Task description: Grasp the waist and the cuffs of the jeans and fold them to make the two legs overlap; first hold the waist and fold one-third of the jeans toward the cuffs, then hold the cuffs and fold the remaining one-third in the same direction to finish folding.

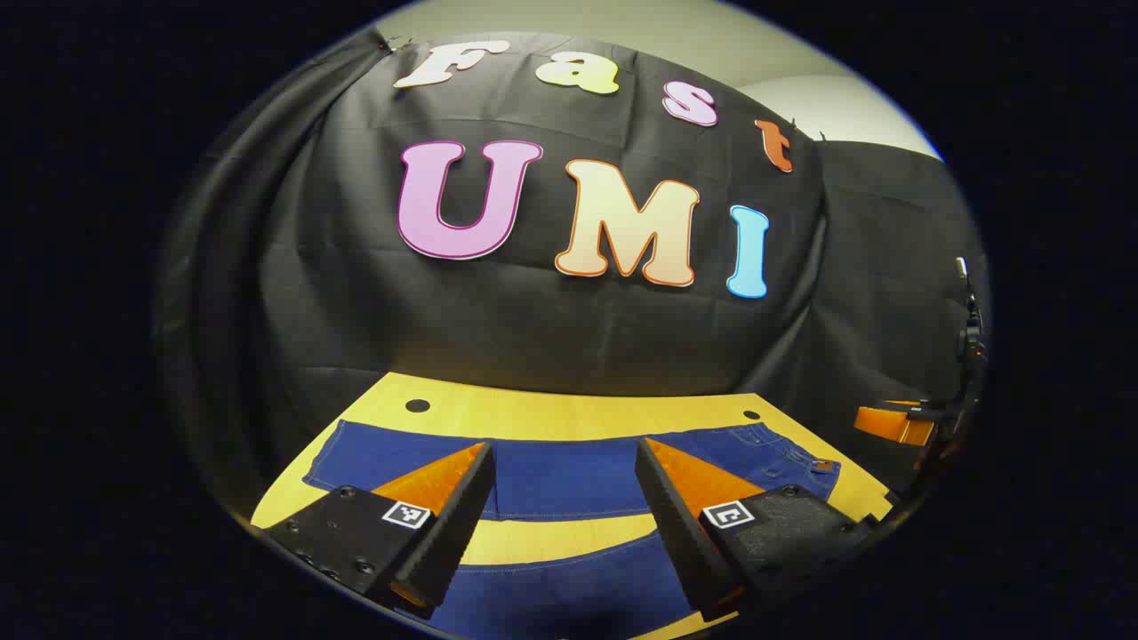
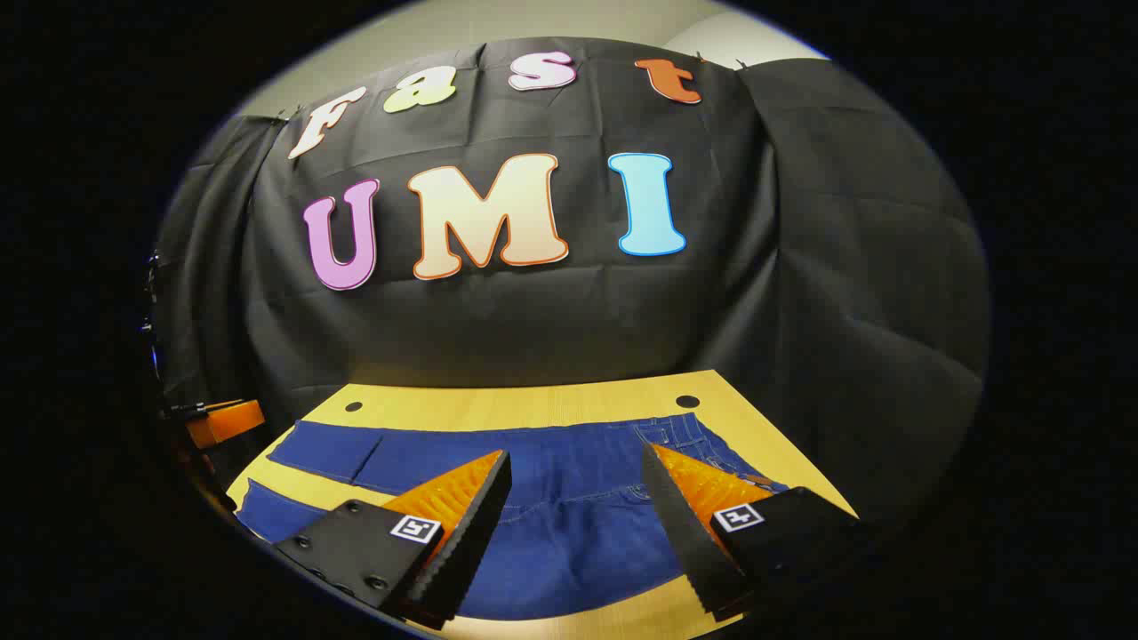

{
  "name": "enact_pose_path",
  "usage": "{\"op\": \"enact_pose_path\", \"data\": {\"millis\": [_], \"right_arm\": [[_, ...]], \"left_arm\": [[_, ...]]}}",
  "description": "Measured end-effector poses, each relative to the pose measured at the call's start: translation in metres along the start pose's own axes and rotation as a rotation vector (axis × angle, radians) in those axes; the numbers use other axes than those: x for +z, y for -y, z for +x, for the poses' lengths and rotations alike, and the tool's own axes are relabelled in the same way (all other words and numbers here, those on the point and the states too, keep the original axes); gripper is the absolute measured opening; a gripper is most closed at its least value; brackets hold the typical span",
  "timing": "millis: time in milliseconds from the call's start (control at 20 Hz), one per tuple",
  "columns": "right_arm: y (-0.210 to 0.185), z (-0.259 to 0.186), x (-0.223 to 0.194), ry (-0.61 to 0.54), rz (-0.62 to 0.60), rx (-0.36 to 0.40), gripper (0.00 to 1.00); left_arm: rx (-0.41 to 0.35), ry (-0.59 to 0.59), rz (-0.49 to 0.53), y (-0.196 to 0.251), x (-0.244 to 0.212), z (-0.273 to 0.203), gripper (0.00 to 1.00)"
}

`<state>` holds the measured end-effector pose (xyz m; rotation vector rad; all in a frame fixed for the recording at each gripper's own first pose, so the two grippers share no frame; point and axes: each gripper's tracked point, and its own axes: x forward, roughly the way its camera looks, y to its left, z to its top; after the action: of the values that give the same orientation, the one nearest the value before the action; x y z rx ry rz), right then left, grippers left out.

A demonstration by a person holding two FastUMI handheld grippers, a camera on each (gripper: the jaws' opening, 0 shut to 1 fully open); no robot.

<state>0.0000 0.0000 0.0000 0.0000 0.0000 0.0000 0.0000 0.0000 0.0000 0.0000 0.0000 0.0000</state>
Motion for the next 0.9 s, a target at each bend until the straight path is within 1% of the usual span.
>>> {"op": "enact_pose_path", "data": {"millis": [350, 450, 600, 750, 900], "right_arm": [[-0.010, 0.001, -0.007, -0.013, -0.008, -0.006, 0.96], [-0.020, 0.001, -0.013, -0.027, -0.007, -0.003, 0.95], [-0.024, 0.009, -0.021, -0.039, -0.008, 0.001, 0.95], [-0.035, 0.018, -0.024, -0.046, -0.009, 0.017, 0.96], [-0.047, 0.022, -0.021, -0.040, -0.010, 0.040, 0.95]], "left_arm": [[-0.042, -0.042, -0.009, -0.015, -0.020, -0.007, 0.94], [-0.031, -0.060, -0.026, -0.026, -0.026, -0.007, 0.94], [-0.005, -0.049, -0.045, -0.042, -0.022, -0.008, 0.95], [0.021, -0.051, -0.011, -0.059, -0.022, -0.009, 0.95], [-0.023, -0.098, 0.075, -0.066, -0.034, -0.015, 0.95]]}}
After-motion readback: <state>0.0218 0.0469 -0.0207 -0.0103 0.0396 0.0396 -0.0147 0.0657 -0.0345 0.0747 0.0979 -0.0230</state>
